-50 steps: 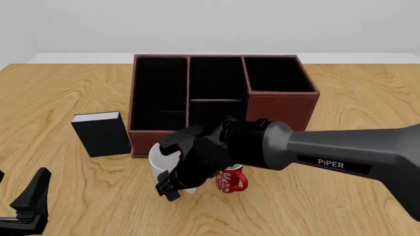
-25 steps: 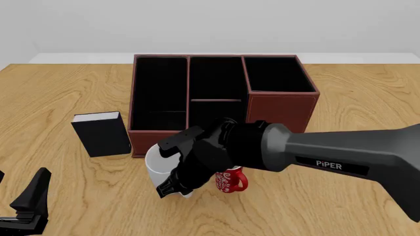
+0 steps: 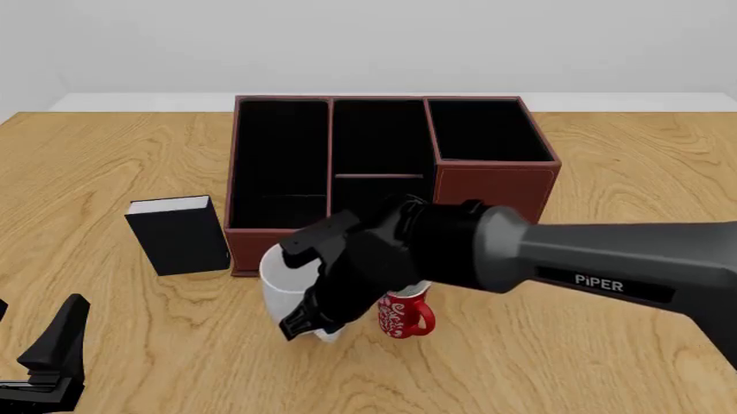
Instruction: Pick up the white mug and place it to the right of the caddy.
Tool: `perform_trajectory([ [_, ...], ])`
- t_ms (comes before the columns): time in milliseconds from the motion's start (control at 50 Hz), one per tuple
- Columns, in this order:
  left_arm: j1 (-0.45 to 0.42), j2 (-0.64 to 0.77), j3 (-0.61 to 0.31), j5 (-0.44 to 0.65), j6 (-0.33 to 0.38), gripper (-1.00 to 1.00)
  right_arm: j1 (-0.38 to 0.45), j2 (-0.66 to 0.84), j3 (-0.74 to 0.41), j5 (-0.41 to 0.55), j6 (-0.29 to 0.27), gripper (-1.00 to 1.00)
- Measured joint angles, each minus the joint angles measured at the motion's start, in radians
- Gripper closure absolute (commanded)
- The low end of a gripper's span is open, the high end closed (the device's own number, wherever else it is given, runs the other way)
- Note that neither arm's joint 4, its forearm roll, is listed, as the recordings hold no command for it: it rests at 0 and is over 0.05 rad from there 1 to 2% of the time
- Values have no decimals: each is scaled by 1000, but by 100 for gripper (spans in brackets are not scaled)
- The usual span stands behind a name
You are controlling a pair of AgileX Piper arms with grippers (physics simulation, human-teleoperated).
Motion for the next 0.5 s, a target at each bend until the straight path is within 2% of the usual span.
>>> perform_trajectory([
  [500,0,0,0,0,0,-100,-29,-81,-9,36,-71,100],
])
